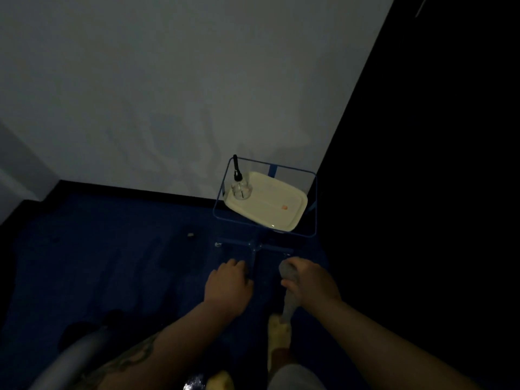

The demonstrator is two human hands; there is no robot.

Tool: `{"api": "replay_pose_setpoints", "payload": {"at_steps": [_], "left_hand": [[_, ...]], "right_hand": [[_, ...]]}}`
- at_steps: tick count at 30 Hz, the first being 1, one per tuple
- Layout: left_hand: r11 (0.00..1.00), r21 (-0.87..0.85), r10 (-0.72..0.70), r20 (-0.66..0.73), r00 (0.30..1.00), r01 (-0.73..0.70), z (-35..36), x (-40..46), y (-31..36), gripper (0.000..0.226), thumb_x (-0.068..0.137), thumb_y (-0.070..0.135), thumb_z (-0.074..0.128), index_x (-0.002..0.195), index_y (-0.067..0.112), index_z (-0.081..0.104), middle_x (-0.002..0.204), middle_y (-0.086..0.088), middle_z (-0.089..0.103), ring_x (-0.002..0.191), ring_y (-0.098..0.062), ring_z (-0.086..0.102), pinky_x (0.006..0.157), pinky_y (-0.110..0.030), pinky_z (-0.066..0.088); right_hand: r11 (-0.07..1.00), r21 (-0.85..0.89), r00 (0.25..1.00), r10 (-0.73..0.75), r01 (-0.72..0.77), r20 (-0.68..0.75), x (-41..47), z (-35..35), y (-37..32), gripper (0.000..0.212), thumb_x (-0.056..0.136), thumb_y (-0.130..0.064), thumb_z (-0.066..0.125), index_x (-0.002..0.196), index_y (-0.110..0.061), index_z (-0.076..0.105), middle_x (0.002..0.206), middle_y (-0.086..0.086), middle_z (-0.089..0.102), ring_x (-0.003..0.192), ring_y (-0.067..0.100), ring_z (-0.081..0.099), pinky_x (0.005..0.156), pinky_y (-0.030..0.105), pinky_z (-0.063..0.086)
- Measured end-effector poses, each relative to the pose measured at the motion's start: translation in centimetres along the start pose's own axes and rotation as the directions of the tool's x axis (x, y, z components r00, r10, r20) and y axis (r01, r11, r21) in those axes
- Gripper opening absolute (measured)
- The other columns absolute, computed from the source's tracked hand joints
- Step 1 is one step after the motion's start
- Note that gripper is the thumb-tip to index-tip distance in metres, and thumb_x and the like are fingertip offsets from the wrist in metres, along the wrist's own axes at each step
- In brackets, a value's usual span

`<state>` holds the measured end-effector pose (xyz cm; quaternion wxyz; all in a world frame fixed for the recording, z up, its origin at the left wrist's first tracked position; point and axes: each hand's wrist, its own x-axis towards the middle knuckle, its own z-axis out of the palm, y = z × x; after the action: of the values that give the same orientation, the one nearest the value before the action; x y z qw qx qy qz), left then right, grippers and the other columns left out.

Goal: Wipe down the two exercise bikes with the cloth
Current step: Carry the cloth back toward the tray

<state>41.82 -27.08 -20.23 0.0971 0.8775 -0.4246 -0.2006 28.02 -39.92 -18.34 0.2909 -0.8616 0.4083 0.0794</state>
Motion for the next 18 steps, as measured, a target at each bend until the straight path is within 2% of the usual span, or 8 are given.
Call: {"api": "replay_pose_setpoints", "payload": {"at_steps": [2, 5, 10, 14, 18], "left_hand": [[1.000, -0.019, -0.012, -0.020, 1.000, 0.012, -0.5, 2.3, 0.1, 0.025, 0.093, 0.034, 0.044, 0.110, 0.018, 0.053, 0.115, -0.003, 0.055, 0.106, -0.022, 0.053, 0.087, -0.034, 0.039], [0.995, -0.072, -0.075, -0.057, 0.996, 0.071, -0.9, 5.7, -0.2, 0.020, 0.093, 0.032, 0.044, 0.103, 0.017, 0.054, 0.110, -0.003, 0.056, 0.101, -0.022, 0.054, 0.083, -0.033, 0.040], [0.967, -0.146, -0.210, 0.004, 0.978, 0.209, -0.7, 11.2, 0.0, 0.025, 0.092, 0.030, 0.045, 0.109, 0.017, 0.056, 0.114, -0.002, 0.057, 0.102, -0.021, 0.055, 0.086, -0.035, 0.043], [0.946, -0.186, -0.260, 0.056, 0.964, 0.266, -0.1, 16.3, 1.0, 0.023, 0.091, 0.028, 0.046, 0.108, 0.017, 0.056, 0.114, -0.003, 0.057, 0.103, -0.022, 0.054, 0.083, -0.033, 0.041], [0.911, -0.253, -0.322, 0.057, 0.945, 0.326, 0.6, 20.8, 1.3, 0.024, 0.090, 0.026, 0.047, 0.109, 0.018, 0.057, 0.114, -0.003, 0.058, 0.104, -0.022, 0.055, 0.087, -0.035, 0.044]], "right_hand": [[1.000, -0.004, 1.000, 0.003, -0.003, 0.004, 2.9, -0.8, 0.3, 0.033, 0.087, -0.034, 0.065, 0.116, -0.022, 0.055, 0.117, 0.001, 0.060, 0.102, 0.020, 0.058, 0.079, 0.028, 0.046], [0.999, 0.035, 1.000, 0.009, -0.010, 0.030, 7.7, -1.8, 0.9, 0.031, 0.088, -0.032, 0.064, 0.116, -0.021, 0.054, 0.117, 0.002, 0.060, 0.101, 0.020, 0.058, 0.081, 0.030, 0.048], [0.994, 0.105, 0.995, -0.021, 0.011, 0.095, 16.4, -3.6, 2.2, 0.030, 0.090, -0.030, 0.062, 0.116, -0.018, 0.054, 0.113, 0.005, 0.061, 0.092, 0.015, 0.055, 0.076, 0.028, 0.047], [0.990, 0.139, 0.995, -0.035, 0.022, 0.096, 23.3, -4.1, 2.6, 0.031, 0.091, -0.025, 0.061, 0.118, -0.013, 0.054, 0.119, 0.009, 0.057, 0.102, 0.022, 0.055, 0.081, 0.028, 0.044], [0.991, 0.133, 0.997, -0.040, 0.030, 0.070, 29.0, -2.1, 3.0, 0.033, 0.093, -0.021, 0.057, 0.124, -0.012, 0.051, 0.125, 0.008, 0.055, 0.112, 0.024, 0.052, 0.091, 0.032, 0.044]]}}
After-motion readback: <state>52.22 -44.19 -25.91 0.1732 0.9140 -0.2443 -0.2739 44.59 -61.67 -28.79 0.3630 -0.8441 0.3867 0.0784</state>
